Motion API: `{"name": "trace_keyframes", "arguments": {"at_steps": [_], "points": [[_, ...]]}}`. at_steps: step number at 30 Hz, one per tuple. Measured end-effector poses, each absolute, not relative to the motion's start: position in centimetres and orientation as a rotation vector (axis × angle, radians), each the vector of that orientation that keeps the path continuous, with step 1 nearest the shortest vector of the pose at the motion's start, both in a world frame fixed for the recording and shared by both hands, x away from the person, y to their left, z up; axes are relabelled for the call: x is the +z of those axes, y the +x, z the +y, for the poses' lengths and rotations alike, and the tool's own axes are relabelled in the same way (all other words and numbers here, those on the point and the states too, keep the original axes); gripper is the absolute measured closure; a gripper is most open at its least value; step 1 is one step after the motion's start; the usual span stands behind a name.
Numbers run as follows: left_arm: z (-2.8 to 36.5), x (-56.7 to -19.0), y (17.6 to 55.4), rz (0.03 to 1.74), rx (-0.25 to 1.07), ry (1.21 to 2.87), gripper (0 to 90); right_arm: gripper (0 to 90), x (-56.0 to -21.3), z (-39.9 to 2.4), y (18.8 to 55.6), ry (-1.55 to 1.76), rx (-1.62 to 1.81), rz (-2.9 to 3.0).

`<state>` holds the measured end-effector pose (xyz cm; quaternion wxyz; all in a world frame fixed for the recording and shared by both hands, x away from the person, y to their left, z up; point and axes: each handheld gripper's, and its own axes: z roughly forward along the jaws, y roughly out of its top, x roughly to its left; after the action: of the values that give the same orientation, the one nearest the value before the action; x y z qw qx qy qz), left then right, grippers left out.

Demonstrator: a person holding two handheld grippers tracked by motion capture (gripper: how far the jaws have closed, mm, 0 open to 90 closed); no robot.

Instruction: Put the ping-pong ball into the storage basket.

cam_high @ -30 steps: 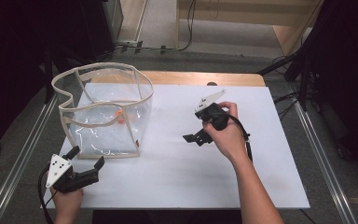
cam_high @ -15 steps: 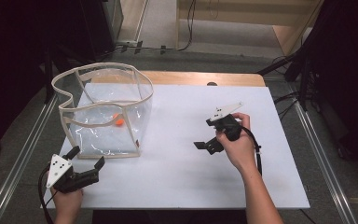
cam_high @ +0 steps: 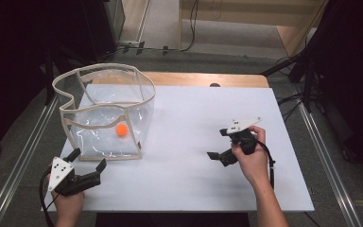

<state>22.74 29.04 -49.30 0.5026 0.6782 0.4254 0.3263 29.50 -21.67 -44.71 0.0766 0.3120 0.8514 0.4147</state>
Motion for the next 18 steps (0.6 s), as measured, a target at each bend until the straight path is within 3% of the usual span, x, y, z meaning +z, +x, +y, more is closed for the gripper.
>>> {"name": "trace_keyframes", "arguments": {"at_steps": [18], "points": [[28.9,-49.3,22.6,1.021,0.802,1.651,3.7,0.0,-47.1,-25.9,26.9,1.002,1.316,2.444]]}}
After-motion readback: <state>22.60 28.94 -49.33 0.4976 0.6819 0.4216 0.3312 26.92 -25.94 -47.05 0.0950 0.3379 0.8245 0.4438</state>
